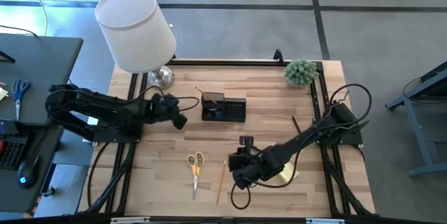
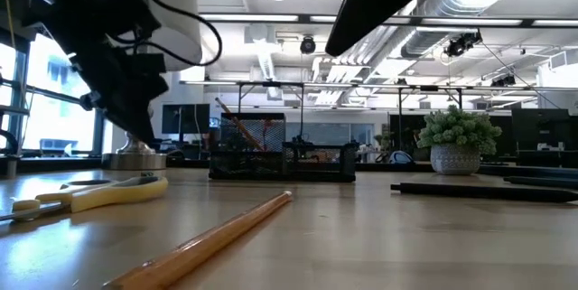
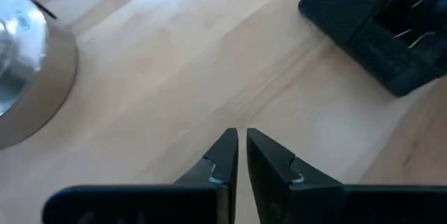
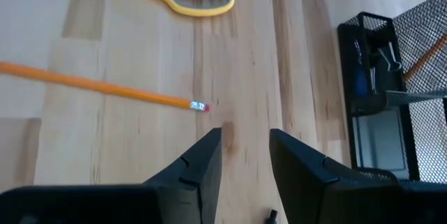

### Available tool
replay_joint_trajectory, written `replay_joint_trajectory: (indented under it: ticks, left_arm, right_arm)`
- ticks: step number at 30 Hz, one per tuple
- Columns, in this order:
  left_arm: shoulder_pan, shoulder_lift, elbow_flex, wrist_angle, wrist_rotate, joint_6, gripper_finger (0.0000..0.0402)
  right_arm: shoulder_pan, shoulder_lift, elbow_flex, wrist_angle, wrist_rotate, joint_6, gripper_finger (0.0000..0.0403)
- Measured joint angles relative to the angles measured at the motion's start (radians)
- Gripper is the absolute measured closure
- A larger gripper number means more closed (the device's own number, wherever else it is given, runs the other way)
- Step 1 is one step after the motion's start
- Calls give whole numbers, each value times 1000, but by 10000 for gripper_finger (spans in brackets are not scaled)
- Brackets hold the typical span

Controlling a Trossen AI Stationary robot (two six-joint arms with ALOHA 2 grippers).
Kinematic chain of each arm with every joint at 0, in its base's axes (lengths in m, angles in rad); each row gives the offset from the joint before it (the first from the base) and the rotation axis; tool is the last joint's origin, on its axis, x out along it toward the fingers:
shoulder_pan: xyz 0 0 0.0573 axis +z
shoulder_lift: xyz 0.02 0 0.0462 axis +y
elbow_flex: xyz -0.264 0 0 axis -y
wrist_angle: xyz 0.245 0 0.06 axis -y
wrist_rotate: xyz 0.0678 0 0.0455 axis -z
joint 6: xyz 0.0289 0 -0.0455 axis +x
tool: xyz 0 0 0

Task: Pick and place office supplies into organizer
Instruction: Put the blue binder clip into the desk organizer

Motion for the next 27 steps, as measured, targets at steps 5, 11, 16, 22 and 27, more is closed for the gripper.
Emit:
replay_joint_trajectory:
  ticks: [5,11,16,22,27]
  left_arm:
    - [41,75,0,62,77,12,362]
    - [48,136,0,90,138,13,333]
    - [48,182,0,89,159,4,306]
    - [48,211,0,132,163,2,290]
    - [48,217,1,173,238,24,289]
  right_arm:
    - [0,2,0,0,-2,9,289]
    - [0,2,0,3,0,11,289]
    - [0,2,0,3,0,11,289]
    - [1,2,0,3,0,11,289]
    - [1,2,0,2,0,11,289]
